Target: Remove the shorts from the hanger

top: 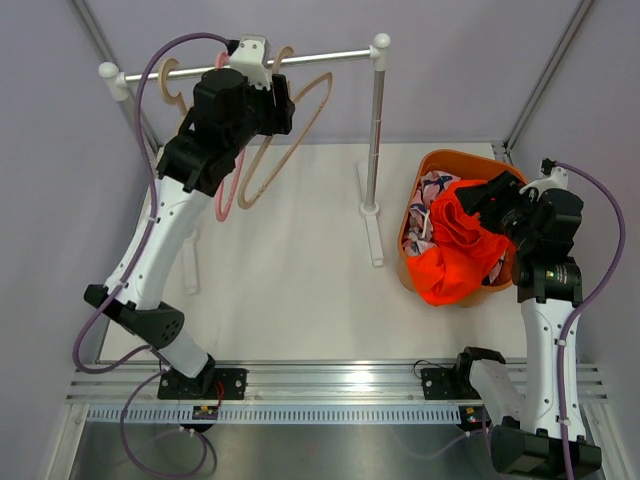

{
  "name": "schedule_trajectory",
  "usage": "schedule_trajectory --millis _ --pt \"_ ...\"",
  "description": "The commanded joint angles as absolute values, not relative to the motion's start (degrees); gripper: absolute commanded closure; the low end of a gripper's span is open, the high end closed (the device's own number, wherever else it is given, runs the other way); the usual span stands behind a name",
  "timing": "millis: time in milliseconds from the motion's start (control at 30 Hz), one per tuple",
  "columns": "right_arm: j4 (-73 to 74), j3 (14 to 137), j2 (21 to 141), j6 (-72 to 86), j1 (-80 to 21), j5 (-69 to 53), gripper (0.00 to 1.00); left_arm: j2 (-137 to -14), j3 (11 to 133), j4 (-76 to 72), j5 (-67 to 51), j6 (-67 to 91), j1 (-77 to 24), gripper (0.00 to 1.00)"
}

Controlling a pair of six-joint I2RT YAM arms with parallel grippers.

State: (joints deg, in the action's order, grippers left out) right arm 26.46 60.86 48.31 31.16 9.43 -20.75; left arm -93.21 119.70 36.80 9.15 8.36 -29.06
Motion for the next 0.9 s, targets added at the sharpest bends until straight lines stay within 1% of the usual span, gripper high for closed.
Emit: schedule_trajectory --millis 0,33,100,133,233,267,300,333,367,433,533,567,633,867 --pt "26.6 63.4 47.4 29.5 9.1 -23.1 0.29 -87.4 119.4 35.7 6.3 7.4 -29.0 0.36" --pt "26.5 63.4 47.3 29.4 9.1 -23.7 0.28 -85.4 118.8 35.9 5.5 7.1 -29.1 0.32" --pt "26.1 63.3 47.1 29.5 9.1 -24.4 0.26 -83.4 116.8 36.9 4.7 6.7 -29.5 0.28" --pt "25.9 63.3 47.0 29.8 9.1 -25.2 0.25 -81.3 116.3 37.5 4.2 6.5 -29.9 0.23" --pt "23.6 62.6 46.2 30.2 9.1 -28.0 0.2 -78.1 112.9 39.9 2.8 5.5 -31.6 0.16" --pt "22.5 62.1 46.0 30.3 9.1 -28.6 0.17 -75.3 111.5 40.1 3.2 5.3 -32.2 0.15" --pt "22.0 62.1 45.9 30.4 9.1 -29.3 0.03 -73.6 108.0 40.1 3.3 5.0 -33.2 0.13" --pt "21.5 62.0 45.9 30.4 9.1 -30.2 0.01 -71.7 105.8 39.8 3.5 5.0 -33.7 0.12" --pt "20.9 61.9 45.9 30.5 9.1 -30.5 0.01 -67.8 103.6 39.4 2.9 5.2 -33.9 0.1" --pt "20.8 62.0 45.9 30.8 9.1 -30.7 0.01 -63.6 96.3 37.1 1.2 5.8 -34.4 0.09" --pt "20.2 62.0 45.3 30.6 9.1 -30.7 0.0 -53.6 86.5 32.2 -4.6 6.9 -34.5 0.07" --pt "20.1 61.9 44.9 30.5 9.1 -30.7 0.01 -53.6 84.7 32.2 -5.6 6.9 -34.5 0.07" --pt "20.2 61.7 44.5 30.1 9.1 -30.2 0.01 -49.8 80.2 30.9 -6.7 7.5 -34.5 0.07" --pt "20.2 61.1 42.1 28.6 9.1 -30.4 0.01 -43.6 73.3 30.1 -6.5 6.2 -34.5 0.07"
